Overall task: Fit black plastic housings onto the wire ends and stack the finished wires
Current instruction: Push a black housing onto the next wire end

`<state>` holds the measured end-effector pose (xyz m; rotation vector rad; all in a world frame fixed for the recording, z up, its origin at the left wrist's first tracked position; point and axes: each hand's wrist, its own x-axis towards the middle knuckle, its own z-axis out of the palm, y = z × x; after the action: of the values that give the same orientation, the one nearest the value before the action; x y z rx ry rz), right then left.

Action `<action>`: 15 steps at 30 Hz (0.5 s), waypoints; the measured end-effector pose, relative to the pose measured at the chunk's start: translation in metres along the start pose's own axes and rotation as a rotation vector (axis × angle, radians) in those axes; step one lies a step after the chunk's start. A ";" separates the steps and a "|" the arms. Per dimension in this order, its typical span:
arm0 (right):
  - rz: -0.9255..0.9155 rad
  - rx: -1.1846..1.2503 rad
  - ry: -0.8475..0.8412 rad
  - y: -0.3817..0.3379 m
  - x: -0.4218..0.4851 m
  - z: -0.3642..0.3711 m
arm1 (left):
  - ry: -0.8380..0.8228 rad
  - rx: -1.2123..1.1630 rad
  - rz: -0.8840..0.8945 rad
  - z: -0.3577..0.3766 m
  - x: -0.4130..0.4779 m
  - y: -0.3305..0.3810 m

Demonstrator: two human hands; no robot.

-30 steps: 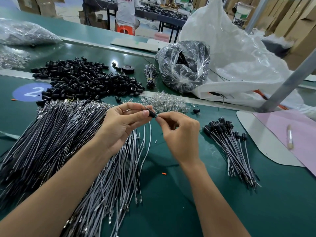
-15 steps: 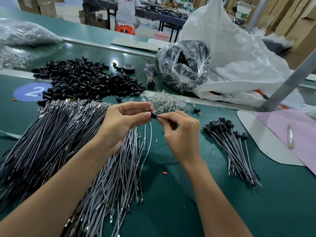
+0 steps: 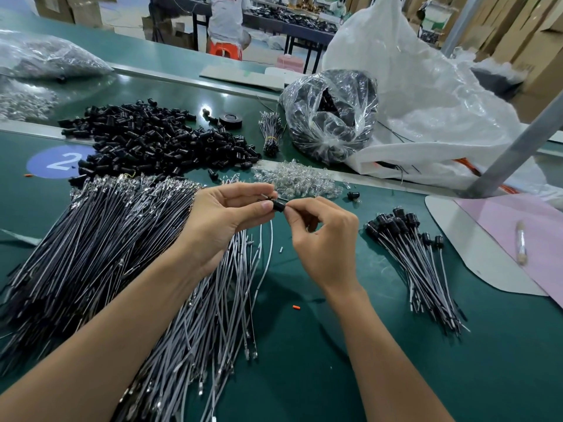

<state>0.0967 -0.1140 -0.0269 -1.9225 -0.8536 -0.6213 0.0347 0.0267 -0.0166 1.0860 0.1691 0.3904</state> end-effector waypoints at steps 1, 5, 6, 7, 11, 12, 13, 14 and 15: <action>0.001 -0.002 -0.001 0.000 0.000 0.000 | 0.000 0.002 -0.002 0.000 0.000 -0.001; -0.009 -0.006 -0.016 0.002 0.000 -0.001 | 0.004 0.027 -0.010 0.000 0.001 -0.002; -0.018 -0.011 -0.022 0.002 0.000 -0.001 | 0.005 0.035 -0.011 0.000 0.001 -0.002; -0.027 -0.018 -0.028 0.002 0.000 0.000 | 0.007 0.039 -0.012 0.000 0.000 -0.002; -0.053 -0.054 -0.046 0.003 -0.001 0.000 | 0.010 0.049 -0.010 0.001 -0.001 -0.001; -0.053 -0.058 -0.042 0.003 -0.001 -0.001 | 0.008 0.051 -0.009 0.001 -0.002 -0.001; -0.051 -0.057 -0.034 0.002 -0.002 0.000 | 0.006 0.053 -0.008 0.002 -0.002 0.000; -0.049 -0.054 -0.023 0.002 -0.002 0.000 | 0.005 0.056 -0.005 0.002 -0.001 0.000; -0.045 -0.045 -0.008 0.001 -0.002 0.001 | 0.006 0.059 0.000 0.002 -0.001 0.001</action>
<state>0.0965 -0.1144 -0.0289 -1.9522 -0.8962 -0.6654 0.0342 0.0246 -0.0147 1.1427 0.1867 0.3904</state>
